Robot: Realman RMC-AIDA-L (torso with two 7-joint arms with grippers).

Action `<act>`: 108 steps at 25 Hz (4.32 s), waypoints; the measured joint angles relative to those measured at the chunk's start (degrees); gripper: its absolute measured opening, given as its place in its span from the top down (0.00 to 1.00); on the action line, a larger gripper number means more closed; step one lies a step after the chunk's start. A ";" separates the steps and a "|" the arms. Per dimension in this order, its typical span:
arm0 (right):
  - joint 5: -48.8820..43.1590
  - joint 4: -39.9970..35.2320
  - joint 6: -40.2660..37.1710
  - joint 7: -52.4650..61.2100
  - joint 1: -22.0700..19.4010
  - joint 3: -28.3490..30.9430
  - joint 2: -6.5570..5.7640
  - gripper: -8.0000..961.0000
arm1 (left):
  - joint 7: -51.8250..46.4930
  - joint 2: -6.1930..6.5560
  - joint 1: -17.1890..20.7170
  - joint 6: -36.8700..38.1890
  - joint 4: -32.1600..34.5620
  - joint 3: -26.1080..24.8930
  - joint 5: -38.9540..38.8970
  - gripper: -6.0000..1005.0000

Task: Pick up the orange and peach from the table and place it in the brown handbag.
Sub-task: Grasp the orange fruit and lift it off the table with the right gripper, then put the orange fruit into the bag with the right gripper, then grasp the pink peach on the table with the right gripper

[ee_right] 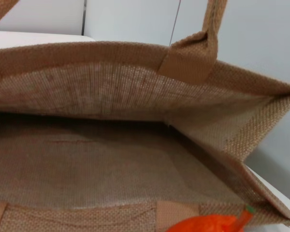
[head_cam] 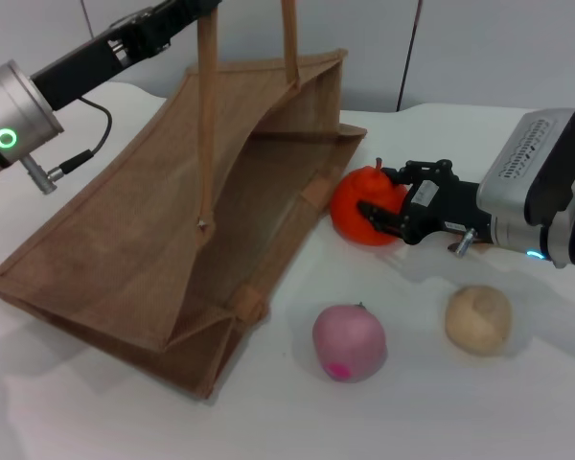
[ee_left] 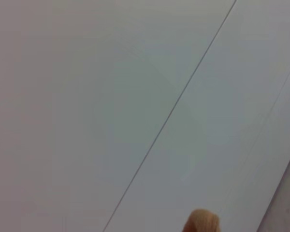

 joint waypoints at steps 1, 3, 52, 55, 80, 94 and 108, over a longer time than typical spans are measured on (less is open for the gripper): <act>0.00 0.03 0.05 0.00 0.00 -0.06 0.00 0.28 | -0.01 0.00 0.02 -0.01 0.00 0.00 0.01 0.88; -0.01 0.15 0.07 0.00 0.00 -0.12 0.00 0.35 | -0.02 0.00 0.03 -0.02 0.00 0.00 0.01 0.88; -1.34 0.62 -16.93 -0.63 5.20 -4.10 0.21 0.90 | -2.62 0.30 -4.55 -12.20 0.00 0.14 -0.22 0.88; -1.96 1.48 -14.51 -0.72 5.83 -4.15 0.20 0.91 | -2.76 0.37 -4.24 -14.47 0.00 0.09 -1.97 0.88; -1.38 5.94 -13.44 -12.51 4.85 0.40 0.29 0.60 | -2.04 0.68 0.35 -16.70 0.01 -1.49 -9.32 0.88; -1.31 1.36 -26.98 -12.06 -1.79 7.40 -0.15 0.31 | 2.58 0.32 4.21 -7.33 -2.31 -6.99 -9.40 0.88; -0.38 -8.50 -36.40 -11.37 -9.91 18.47 -0.36 0.31 | 6.17 0.12 6.34 -0.59 -3.14 -11.29 -9.33 0.88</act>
